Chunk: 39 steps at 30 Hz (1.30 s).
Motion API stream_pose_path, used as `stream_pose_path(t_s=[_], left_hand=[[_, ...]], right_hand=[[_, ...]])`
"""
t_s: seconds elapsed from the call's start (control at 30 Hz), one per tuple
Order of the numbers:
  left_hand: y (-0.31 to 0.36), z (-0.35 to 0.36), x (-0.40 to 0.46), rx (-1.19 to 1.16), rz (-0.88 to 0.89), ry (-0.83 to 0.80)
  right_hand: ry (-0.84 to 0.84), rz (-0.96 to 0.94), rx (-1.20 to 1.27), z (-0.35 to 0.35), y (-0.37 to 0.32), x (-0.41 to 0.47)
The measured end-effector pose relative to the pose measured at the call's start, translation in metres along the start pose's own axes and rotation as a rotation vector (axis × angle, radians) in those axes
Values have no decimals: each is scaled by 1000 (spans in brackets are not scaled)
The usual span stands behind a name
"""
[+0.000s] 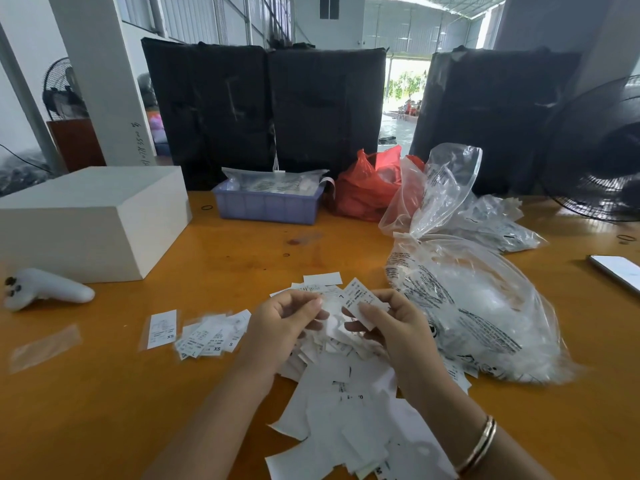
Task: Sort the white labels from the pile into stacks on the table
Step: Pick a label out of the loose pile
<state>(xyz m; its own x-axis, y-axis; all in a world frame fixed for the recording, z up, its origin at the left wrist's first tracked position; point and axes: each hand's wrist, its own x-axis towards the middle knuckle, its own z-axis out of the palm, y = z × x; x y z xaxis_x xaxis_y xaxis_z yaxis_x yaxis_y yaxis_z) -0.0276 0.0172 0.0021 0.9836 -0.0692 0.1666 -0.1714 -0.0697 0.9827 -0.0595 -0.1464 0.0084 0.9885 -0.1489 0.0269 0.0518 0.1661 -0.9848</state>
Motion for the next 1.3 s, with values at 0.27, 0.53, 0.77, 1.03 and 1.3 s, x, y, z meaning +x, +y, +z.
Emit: stream_pose_path(t_s=[0.27, 0.53, 0.77, 1.03, 1.3], left_hand=[[1, -1, 0, -47, -39, 5], [-1, 3, -1, -67, -27, 6], [0, 3, -2, -13, -14, -2], [-3, 7, -2, 50, -21, -77], [-1, 8, -5, -50, -68, -19]], right_hand=[[-65, -19, -138, 4, 3, -2], [-103, -66, -305, 5, 4, -1], [-147, -107, -426, 4, 3, -2], [-195, -195, -587, 6, 8, -3], [-89, -135, -304, 1, 5, 3]])
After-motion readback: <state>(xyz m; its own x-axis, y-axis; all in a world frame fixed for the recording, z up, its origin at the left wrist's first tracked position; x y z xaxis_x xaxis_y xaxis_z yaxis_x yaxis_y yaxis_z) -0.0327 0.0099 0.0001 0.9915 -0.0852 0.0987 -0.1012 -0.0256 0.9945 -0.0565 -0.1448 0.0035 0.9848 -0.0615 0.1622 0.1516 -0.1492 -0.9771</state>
